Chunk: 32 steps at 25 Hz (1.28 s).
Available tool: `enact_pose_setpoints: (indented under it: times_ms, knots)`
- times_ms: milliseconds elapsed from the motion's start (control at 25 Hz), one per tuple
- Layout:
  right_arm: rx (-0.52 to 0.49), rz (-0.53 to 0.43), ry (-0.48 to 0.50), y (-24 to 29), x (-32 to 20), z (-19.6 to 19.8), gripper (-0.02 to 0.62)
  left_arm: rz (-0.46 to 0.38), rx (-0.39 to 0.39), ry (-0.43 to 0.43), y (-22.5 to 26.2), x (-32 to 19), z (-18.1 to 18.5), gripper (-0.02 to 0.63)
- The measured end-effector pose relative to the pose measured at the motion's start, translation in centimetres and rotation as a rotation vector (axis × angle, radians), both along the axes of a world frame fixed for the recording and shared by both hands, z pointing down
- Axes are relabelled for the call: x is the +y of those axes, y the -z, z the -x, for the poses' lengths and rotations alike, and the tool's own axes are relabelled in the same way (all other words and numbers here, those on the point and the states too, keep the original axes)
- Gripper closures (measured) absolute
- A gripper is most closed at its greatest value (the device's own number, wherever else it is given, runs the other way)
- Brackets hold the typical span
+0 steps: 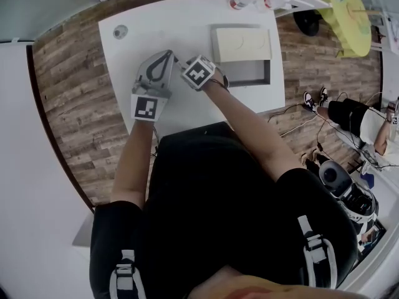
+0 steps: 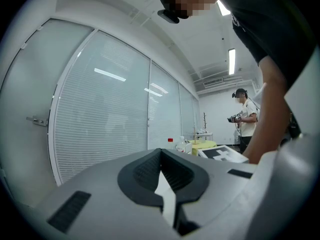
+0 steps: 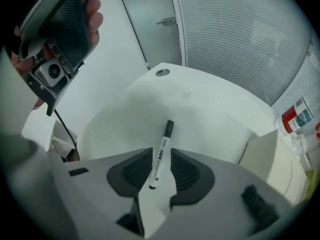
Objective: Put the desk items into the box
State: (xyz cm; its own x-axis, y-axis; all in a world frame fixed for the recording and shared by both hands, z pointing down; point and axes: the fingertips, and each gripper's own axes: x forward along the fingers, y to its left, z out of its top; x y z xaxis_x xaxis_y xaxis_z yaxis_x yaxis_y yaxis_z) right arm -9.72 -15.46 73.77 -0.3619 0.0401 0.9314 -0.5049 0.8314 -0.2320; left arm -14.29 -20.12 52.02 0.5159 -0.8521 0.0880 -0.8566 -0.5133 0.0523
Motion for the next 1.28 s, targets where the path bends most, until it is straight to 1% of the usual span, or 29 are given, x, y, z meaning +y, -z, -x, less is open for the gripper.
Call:
enact_pose_setpoints:
  times_ms: [120,320,520,600,680,760,880,1080,1280]
  knots:
    - [0.038,-0.012,0.019,-1.4,-0.2,0.0,0.469,0.006,-0.007,0.001,-0.4,-0.2,0.5,0.595]
    - [0.081,0.003,0.023,-3.5,-0.4,0.2,0.456,0.018,-0.019,0.007,-1.1,-0.6,1.0,0.595]
    - [0.120,0.001,0.025,-5.1,-0.3,0.3,0.454,0.040,0.004,0.028,-1.4,-0.3,1.8,0.595]
    - [0.136,-0.017,0.031,-5.2,-0.5,0.3,0.465,0.045,0.003,0.031,-1.6,-0.2,2.2,0.595]
    - [0.154,-0.037,0.044,-5.1,-0.7,0.3,0.491,0.048,0.004,0.034,-1.8,-0.1,2.5,0.595]
    - [0.165,-0.052,0.059,-5.2,-0.8,0.3,0.497,0.054,0.010,0.038,-1.9,0.0,2.6,0.595]
    - [0.166,-0.056,0.072,-5.2,-0.9,0.1,0.525,0.055,0.009,0.036,-1.8,0.2,2.6,0.595]
    - [0.158,-0.059,0.075,-4.5,-0.4,0.0,0.526,0.046,0.009,0.030,-1.5,0.8,3.0,0.595]
    - [0.139,-0.053,0.093,-2.3,0.5,-0.4,0.526,0.018,0.007,0.017,-0.2,1.7,2.6,0.595]
